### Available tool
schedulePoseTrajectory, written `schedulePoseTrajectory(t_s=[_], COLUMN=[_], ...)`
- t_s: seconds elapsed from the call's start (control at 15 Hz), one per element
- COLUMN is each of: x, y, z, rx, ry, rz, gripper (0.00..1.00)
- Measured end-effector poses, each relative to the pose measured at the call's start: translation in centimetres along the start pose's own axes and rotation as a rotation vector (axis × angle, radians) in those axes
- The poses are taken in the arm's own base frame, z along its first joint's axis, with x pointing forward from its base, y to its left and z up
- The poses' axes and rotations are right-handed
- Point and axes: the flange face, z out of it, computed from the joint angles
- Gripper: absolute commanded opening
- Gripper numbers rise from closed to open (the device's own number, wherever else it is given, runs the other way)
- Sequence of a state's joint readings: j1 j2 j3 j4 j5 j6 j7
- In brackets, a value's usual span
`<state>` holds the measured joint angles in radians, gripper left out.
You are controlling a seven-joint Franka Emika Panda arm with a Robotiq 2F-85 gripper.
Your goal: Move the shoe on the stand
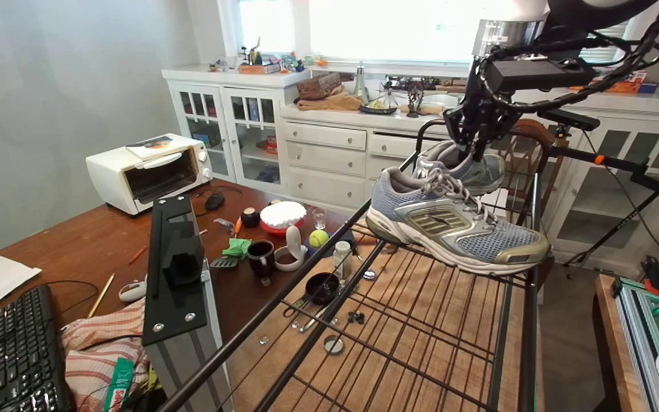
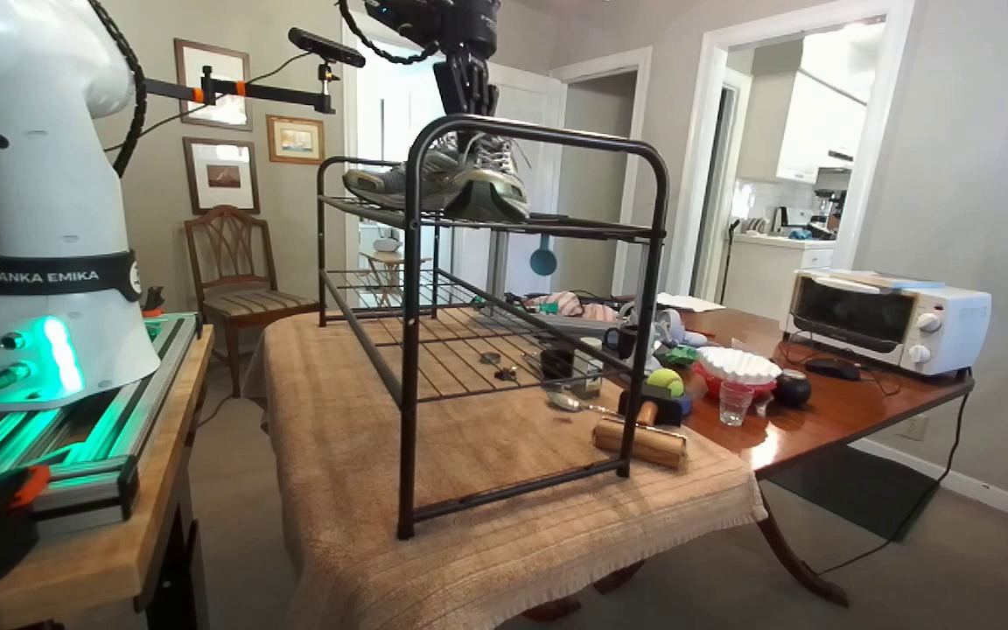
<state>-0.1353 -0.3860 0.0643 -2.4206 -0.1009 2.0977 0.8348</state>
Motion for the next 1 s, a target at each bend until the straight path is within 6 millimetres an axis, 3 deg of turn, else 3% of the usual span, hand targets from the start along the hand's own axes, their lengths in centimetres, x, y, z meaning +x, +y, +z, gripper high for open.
schedulePoseTrajectory(t_s=[0.13,1.0], x=[0.2,1.6], y=[0.2,2.8], z=[-0.1,-0.2], rx=[0.005,0.097], ry=[0.005,0.081], rz=[-0.032,-0.476], gripper=[0.01,0.04])
